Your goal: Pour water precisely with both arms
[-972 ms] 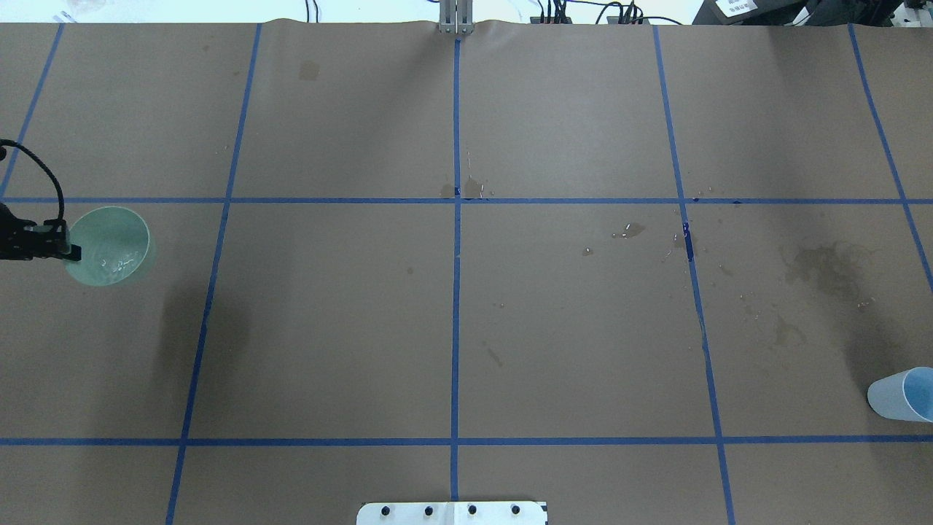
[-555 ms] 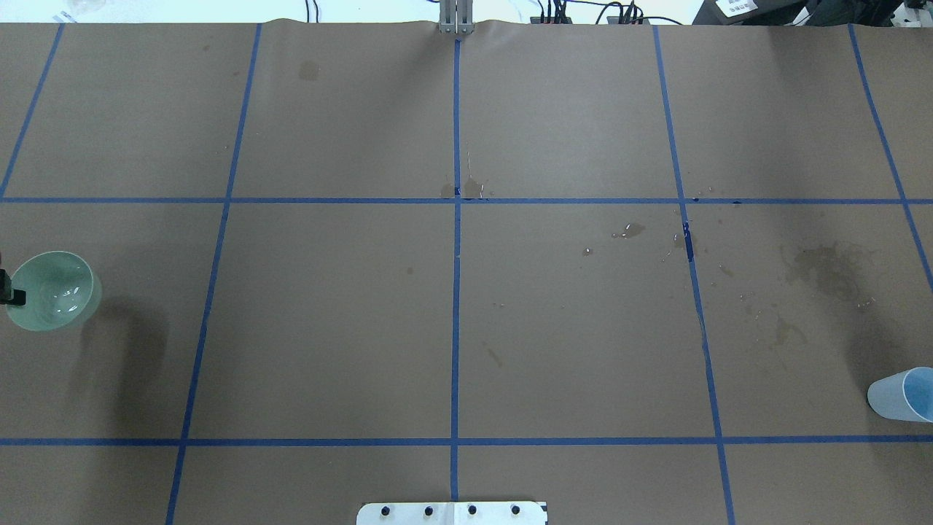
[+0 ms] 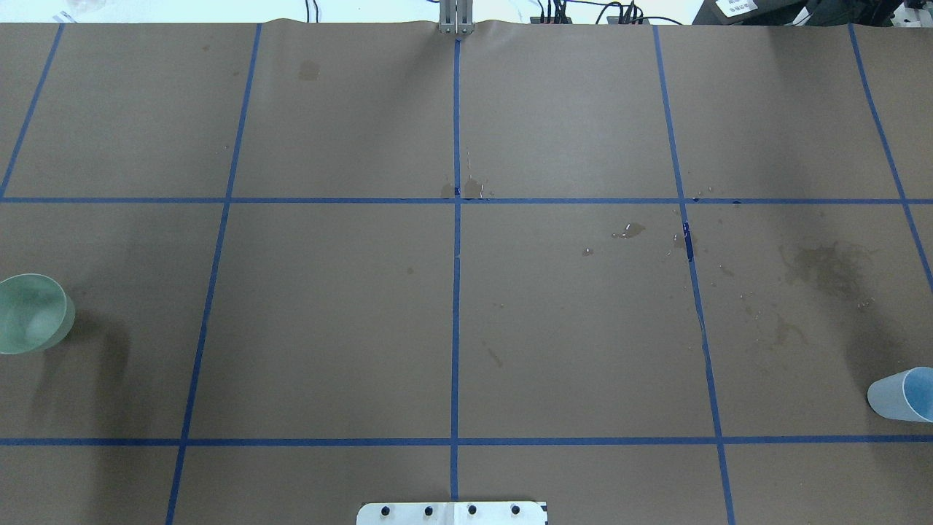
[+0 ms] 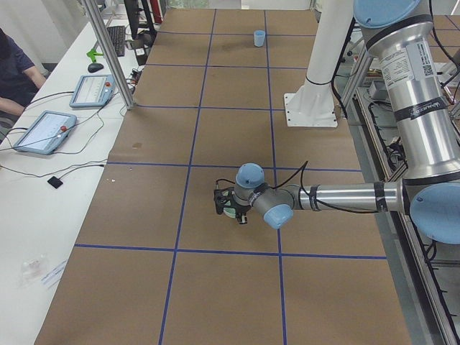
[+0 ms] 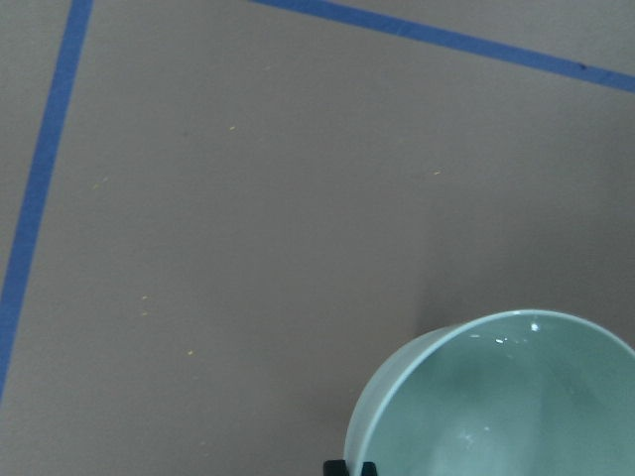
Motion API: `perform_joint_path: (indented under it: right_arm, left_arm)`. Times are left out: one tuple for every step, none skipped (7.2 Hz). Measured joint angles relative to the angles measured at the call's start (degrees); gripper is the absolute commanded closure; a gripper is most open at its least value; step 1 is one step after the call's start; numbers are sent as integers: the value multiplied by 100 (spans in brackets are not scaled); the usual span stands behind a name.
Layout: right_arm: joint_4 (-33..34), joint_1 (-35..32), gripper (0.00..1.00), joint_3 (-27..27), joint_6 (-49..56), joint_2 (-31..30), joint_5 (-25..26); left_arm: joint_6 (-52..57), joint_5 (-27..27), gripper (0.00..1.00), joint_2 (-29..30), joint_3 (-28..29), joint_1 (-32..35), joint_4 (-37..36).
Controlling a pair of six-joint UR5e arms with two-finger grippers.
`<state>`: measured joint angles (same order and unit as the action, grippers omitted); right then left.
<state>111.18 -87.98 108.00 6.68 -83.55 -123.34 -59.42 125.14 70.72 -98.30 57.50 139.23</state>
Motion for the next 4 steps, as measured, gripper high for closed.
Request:
perform_joint_path:
  right_arm:
    - [0,0,0,-4,-5,-8,2]
    - [0,0,0,-5,-8,-10,3]
    - [0,0,0,-6,-9,-12,3]
    - [0,0,0,-7,-9,-12,3]
  left_arm:
    - [2,-1,97,-17,45,-10,0]
    - [32,-4,96,-32,97,-22,8]
    - [81,-6,76,-47,149,-31,23]
    - [107,-7,31,-53,192,-37,32]
